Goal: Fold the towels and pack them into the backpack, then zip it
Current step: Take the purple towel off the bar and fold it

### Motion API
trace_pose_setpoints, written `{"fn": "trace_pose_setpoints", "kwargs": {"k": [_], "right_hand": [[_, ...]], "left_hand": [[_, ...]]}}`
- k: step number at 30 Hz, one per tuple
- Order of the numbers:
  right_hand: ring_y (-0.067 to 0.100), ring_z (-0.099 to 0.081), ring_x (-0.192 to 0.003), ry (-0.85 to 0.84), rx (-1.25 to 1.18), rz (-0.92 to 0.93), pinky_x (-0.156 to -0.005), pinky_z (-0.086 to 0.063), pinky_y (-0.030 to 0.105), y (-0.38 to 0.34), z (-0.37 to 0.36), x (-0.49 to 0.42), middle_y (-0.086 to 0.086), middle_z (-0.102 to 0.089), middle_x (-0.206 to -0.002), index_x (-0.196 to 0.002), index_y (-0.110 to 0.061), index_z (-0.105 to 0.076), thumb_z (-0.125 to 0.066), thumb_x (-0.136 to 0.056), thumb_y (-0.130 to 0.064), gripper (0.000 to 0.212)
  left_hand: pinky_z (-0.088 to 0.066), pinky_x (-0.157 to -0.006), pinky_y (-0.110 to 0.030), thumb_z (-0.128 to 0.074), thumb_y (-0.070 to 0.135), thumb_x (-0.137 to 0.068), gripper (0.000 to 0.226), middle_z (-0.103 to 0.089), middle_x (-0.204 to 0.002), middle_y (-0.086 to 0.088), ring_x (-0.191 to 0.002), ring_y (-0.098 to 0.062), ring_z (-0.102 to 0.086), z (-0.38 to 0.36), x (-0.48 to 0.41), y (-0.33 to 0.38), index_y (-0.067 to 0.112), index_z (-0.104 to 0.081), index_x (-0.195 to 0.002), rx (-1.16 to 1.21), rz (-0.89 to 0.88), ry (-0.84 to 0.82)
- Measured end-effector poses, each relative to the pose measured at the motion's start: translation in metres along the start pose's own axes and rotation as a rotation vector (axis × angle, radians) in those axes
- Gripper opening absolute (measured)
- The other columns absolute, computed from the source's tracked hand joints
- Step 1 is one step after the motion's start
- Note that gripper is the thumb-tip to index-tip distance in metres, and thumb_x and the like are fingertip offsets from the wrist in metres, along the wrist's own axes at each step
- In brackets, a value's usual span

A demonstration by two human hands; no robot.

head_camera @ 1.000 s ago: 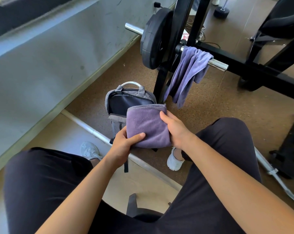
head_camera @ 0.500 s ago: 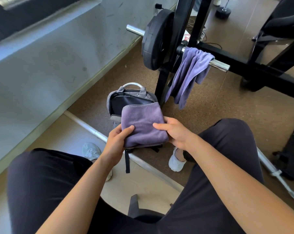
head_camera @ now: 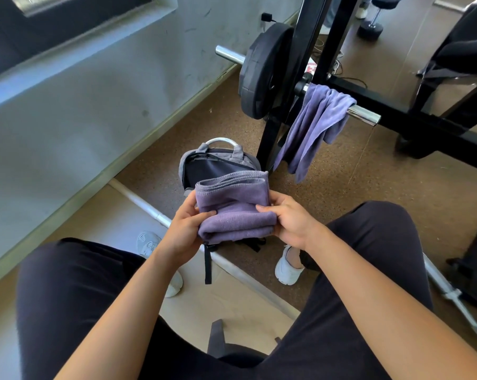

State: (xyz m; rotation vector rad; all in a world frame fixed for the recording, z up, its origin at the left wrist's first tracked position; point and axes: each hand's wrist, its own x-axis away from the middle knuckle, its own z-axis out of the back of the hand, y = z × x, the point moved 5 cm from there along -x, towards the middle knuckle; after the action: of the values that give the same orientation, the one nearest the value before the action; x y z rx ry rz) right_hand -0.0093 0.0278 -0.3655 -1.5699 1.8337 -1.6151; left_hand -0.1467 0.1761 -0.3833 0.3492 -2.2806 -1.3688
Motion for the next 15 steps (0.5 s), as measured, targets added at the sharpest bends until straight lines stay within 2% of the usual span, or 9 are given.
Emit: {"fn": "trace_pose_setpoints", "kwargs": {"k": [3, 5, 8, 10, 12, 14, 15], "right_hand": [[0.02, -0.068, -0.066, -0.015, -0.015, -0.001, -0.047, -0.056, 0.03, -0.0003, -0.003, 0.0009, 0.007, -0.071, -0.09, -0.108, -0.012, -0.067, -0.038, -0.1, 0.009, 0.037], [0.019, -0.067, -0.061, -0.026, -0.031, -0.003, -0.042, -0.053, 0.027, -0.0003, -0.0054, 0.0015, 0.006, -0.071, -0.087, -0.096, -0.013, -0.064, -0.035, -0.098, 0.012, 0.039], [0.021, -0.067, -0.066, -0.046, -0.025, -0.011, -0.042, -0.052, 0.025, 0.0004, -0.0079, 0.0015, 0.007, -0.071, -0.089, -0.086, -0.013, -0.059, -0.031, -0.099, 0.012, 0.039], [0.022, -0.066, -0.068, -0.042, -0.039, -0.022, -0.044, -0.053, 0.027, 0.0007, -0.0054, 0.0018, 0.01, -0.07, -0.09, -0.085, -0.012, -0.058, -0.029, -0.099, 0.01, 0.039], [0.023, -0.065, -0.07, -0.06, -0.075, -0.039, -0.049, -0.054, 0.031, -0.0015, -0.0021, 0.0029, 0.012, -0.067, -0.089, -0.084, -0.01, -0.057, -0.029, -0.096, 0.002, 0.033], [0.023, -0.063, -0.071, -0.075, -0.047, -0.059, -0.053, -0.052, 0.033, -0.0036, -0.0008, 0.0036, 0.01, -0.066, -0.085, -0.081, -0.011, -0.055, -0.035, -0.097, -0.014, 0.026], [0.023, -0.062, -0.069, -0.058, 0.016, -0.066, -0.054, -0.051, 0.032, -0.0027, 0.0002, 0.0028, 0.009, -0.063, -0.079, -0.077, -0.012, -0.053, -0.042, -0.098, -0.024, 0.026]], "left_hand": [[-0.052, -0.076, -0.036, -0.057, -0.008, -0.083, 0.037, -0.071, -0.101, -0.01, -0.095, -0.025, -0.066, 0.0026, 0.0008, 0.001, 0.025, -0.071, -0.092, -0.003, -0.002, 0.022], [-0.053, -0.076, -0.037, -0.052, -0.01, -0.088, 0.038, -0.071, -0.113, -0.015, -0.104, -0.033, -0.064, 0.002, 0.0011, 0.0024, 0.025, -0.061, -0.077, 0.012, -0.019, -0.003], [-0.057, -0.085, -0.04, -0.047, -0.016, -0.088, 0.045, -0.067, -0.133, -0.022, -0.118, -0.04, -0.065, -0.001, 0.0009, 0.0031, 0.024, -0.054, -0.069, 0.009, -0.031, -0.047], [-0.05, -0.094, -0.047, -0.044, -0.02, -0.086, 0.05, -0.065, -0.134, -0.026, -0.12, -0.045, -0.062, 0.0005, -0.0011, 0.0015, 0.024, -0.055, -0.065, -0.007, -0.023, -0.05], [-0.041, -0.101, -0.053, -0.043, -0.018, -0.08, 0.043, -0.062, -0.135, -0.031, -0.119, -0.048, -0.059, 0.0019, -0.0022, 0.0007, 0.021, -0.057, -0.065, -0.009, 0.01, -0.062], [-0.043, -0.095, -0.049, -0.043, -0.004, -0.069, 0.026, -0.065, -0.13, -0.031, -0.111, -0.045, -0.061, 0.0031, -0.0027, 0.0006, 0.016, -0.059, -0.066, 0.017, 0.077, -0.077], [-0.048, -0.085, -0.042, -0.042, 0.004, -0.067, 0.019, -0.07, -0.12, -0.027, -0.1, -0.042, -0.063, 0.0038, -0.0028, 0.0001, 0.014, -0.058, -0.063, 0.006, 0.116, -0.064]]}}
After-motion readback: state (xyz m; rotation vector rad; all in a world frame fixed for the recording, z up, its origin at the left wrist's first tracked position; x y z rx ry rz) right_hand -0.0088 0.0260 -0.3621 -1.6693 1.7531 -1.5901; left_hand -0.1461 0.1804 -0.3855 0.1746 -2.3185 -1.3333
